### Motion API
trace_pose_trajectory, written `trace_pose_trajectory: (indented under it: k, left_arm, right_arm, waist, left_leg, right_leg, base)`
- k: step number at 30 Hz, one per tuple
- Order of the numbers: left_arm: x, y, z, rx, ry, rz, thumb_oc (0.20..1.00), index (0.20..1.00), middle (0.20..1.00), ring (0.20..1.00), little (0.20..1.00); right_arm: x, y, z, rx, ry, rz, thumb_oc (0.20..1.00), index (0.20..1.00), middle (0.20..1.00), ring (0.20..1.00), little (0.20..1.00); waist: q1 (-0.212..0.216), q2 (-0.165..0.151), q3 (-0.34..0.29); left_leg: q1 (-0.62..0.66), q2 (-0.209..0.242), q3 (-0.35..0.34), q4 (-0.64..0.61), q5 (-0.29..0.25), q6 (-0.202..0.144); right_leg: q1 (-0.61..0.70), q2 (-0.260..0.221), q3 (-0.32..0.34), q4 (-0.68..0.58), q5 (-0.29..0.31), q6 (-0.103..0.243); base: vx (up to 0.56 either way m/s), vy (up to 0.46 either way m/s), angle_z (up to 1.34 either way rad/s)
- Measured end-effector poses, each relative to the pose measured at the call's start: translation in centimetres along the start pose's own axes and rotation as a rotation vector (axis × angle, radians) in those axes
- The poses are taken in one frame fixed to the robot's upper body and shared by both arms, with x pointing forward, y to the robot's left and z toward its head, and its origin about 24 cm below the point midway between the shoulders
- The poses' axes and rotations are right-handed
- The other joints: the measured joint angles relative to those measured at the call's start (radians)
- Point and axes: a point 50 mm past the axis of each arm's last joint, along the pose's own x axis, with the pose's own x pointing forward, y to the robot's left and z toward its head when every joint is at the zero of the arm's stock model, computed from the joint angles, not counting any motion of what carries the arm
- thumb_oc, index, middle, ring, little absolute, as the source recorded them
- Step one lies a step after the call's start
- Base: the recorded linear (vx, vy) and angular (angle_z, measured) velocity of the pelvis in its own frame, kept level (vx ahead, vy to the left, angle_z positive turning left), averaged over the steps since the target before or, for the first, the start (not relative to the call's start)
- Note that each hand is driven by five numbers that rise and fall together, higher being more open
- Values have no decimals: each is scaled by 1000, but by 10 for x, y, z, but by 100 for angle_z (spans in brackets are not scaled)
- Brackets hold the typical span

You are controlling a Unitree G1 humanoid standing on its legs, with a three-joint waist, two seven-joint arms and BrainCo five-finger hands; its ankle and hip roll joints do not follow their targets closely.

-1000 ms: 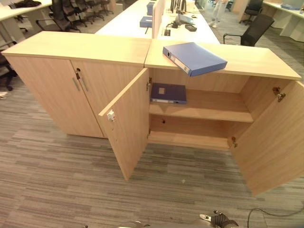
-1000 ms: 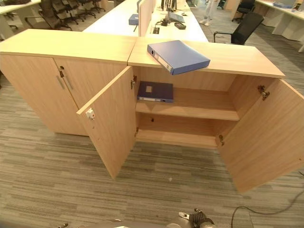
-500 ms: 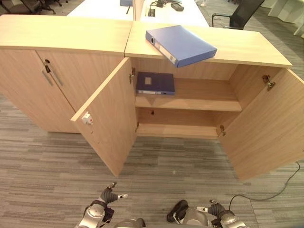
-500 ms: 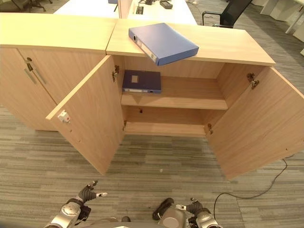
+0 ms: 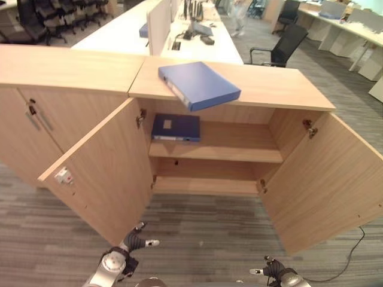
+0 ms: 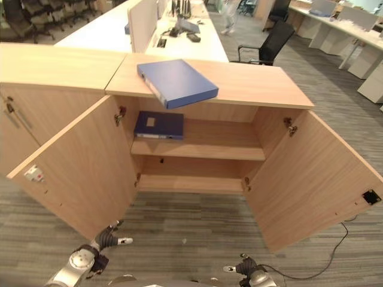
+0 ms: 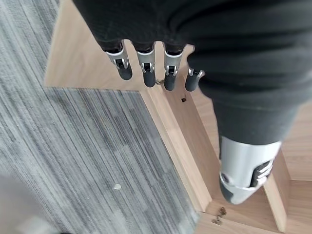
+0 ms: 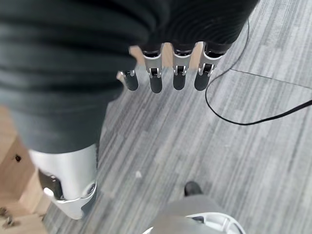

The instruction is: Put the empty folder in the office cabinet

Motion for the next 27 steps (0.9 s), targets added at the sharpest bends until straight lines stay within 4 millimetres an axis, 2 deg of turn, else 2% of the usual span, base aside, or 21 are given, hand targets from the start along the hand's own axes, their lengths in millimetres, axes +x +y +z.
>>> trace_pose_trajectory:
  k: [1,2,4,5,6,7,8,9,11,13,14,15,16,17,18,19,20,22,24,25,27]
  left_arm:
    - [0,-1,0,-16,1,-3,1000,1000,1000,1000,1000]
    - [0,-5,0,-35,0,-12,1000,1000,1000,1000,1000]
    - [3,-9,10,-43,-37,-22,1000,1000,1000,1000,1000]
    - [2,-11,9,-47,-37,-26,1000,1000,1000,1000,1000]
    - [1,-12,7,-46,-31,-30,1000,1000,1000,1000,1000]
    - [2,-11,10,-41,-40,-33,1000,1000,1000,1000,1000]
    - [0,-11,8,-40,-36,-38,1000,1000,1000,1000,1000]
    - [-2,-12,4,-40,-26,-43,1000,1000,1000,1000,1000]
    - [-2,-12,11,-42,-52,-62,1000,1000,1000,1000,1000]
    - [2,-12,24,-34,-97,-77,1000,1000,1000,1000,1000]
    - [3,-13,31,-25,-118,-92,1000,1000,1000,1000,1000]
    - [2,-16,33,-23,-134,-106,1000,1000,1000,1000,1000]
    - [2,-14,37,-19,-149,-108,1000,1000,1000,1000,1000]
    - [2,-6,41,4,-166,-97,1000,1000,1000,1000,1000]
    - [2,-2,44,18,-175,-96,1000,1000,1000,1000,1000]
    - [2,-1,47,36,-183,-99,1000,1000,1000,1000,1000]
    - [3,0,52,53,-202,-112,1000,1000,1000,1000,1000]
    - [2,2,59,52,-235,-113,1000,1000,1000,1000,1000]
    - [2,0,55,54,-215,-124,1000,1000,1000,1000,1000]
    - [2,-3,47,54,-183,-143,1000,1000,1000,1000,1000]
    - [0,-7,41,74,-160,-163,1000,1000,1000,1000,1000]
  right_arm:
    - [0,0,0,-4,2,3,1000,1000,1000,1000,1000]
    - [0,-1,-2,-13,11,2,1000,1000,1000,1000,1000]
    - [0,-2,0,-23,12,2,1000,1000,1000,1000,1000]
    - [0,-1,1,-33,8,6,1000,1000,1000,1000,1000]
    - [1,-2,4,-34,0,1,1000,1000,1000,1000,1000]
    - [1,-4,8,-41,-9,-2,1000,1000,1000,1000,1000]
    - [2,-5,12,-58,-20,-1,1000,1000,1000,1000,1000]
    - [2,-6,15,-71,-33,-2,1000,1000,1000,1000,1000]
    - [3,-6,19,-81,-48,-2,1000,1000,1000,1000,1000]
    - [3,-7,18,-76,-46,-5,1000,1000,1000,1000,1000]
    - [3,-8,19,-78,-46,-6,1000,1000,1000,1000,1000]
    - [3,-10,18,-90,-45,-11,1000,1000,1000,1000,1000]
    - [3,-4,19,-104,-47,2,1000,1000,1000,1000,1000]
    - [2,8,20,-99,-52,34,1000,1000,1000,1000,1000]
    - [2,13,21,-96,-56,45,1000,1000,1000,1000,1000]
    - [2,16,21,-98,-57,52,1000,1000,1000,1000,1000]
    - [2,17,23,-101,-61,55,1000,1000,1000,1000,1000]
    - [2,20,26,-91,-71,66,1000,1000,1000,1000,1000]
    - [2,22,28,-108,-75,72,1000,1000,1000,1000,1000]
    - [2,21,30,-118,-82,78,1000,1000,1000,1000,1000]
    - [2,21,29,-118,-81,79,1000,1000,1000,1000,1000]
  waist:
    - [3,0,10]
    - [2,9,29]
    - [10,18,55]
    - [21,8,67]
    - [25,10,73]
    - [41,12,82]
    - [72,9,91]
    - [68,9,92]
    - [63,21,92]
    - [54,30,89]
    - [52,47,76]
    - [57,70,63]
    - [56,61,56]
    - [49,27,28]
    - [46,15,20]
    - [46,10,17]
    - [46,8,14]
    - [50,1,5]
    - [46,-5,0]
    - [45,-7,-3]
    - [46,-6,-2]
  left_leg:
    - [-18,-1,39,-31,2,4]
    - [-55,-2,60,-110,2,13]
    - [-96,-13,68,-217,11,31]
    - [-112,-12,76,-279,33,50]
    - [-175,-18,41,-322,98,29]
    - [-186,-32,11,-409,136,8]
    - [-153,-33,1,-554,176,5]
    - [-133,-32,-7,-633,204,10]
    - [-47,-30,-8,-862,240,-3]
    - [-18,-28,-5,-897,253,12]
    - [30,-30,-7,-920,262,20]
    - [77,-34,5,-954,304,41]
    - [96,-58,29,-958,348,86]
    - [108,-108,47,-968,328,98]
    - [119,-130,55,-974,318,100]
    - [128,-150,60,-976,306,107]
    - [148,-179,63,-978,293,117]
    - [165,-216,75,-966,253,137]
    - [170,-238,76,-963,236,149]
    - [177,-266,76,-960,207,158]
    - [190,-275,79,-961,203,169]
  right_leg:
    - [18,2,4,-21,17,3]
    - [24,8,8,-41,19,-43]
    - [32,5,8,-50,22,-42]
    - [43,6,10,-60,35,-34]
    - [54,8,18,-61,19,-50]
    - [53,10,43,-61,19,-42]
    - [49,15,68,-64,32,-23]
    - [62,21,77,-68,33,-19]
    - [113,44,92,-108,38,25]
    - [130,42,97,-114,34,39]
    - [133,40,124,-120,37,68]
    - [133,41,144,-115,41,93]
    - [134,10,157,-105,42,117]
    - [144,-28,170,-135,67,141]
    - [161,-43,171,-151,81,147]
    - [169,-56,174,-151,94,156]
    - [176,-91,174,-128,100,161]
    - [179,-136,177,-109,122,157]
    - [176,-166,178,-84,126,156]
    - [168,-199,181,-50,138,158]
    - [170,-223,182,-29,144,158]
  base:
    - [35,10,-20]
    - [9,14,-8]
    - [5,36,-3]
    - [85,145,-9]
    - [78,123,-24]
    - [113,171,-58]
    - [99,138,-82]
    - [144,204,-70]
    - [156,209,-21]
    - [212,236,-11]
    - [236,225,-36]
    - [226,209,-46]
    - [307,309,-34]
    - [301,337,-15]
    - [278,331,-5]
    - [137,175,5]
    - [164,250,3]
    - [169,330,1]
    - [107,243,9]
    - [135,343,11]
    - [166,389,4]
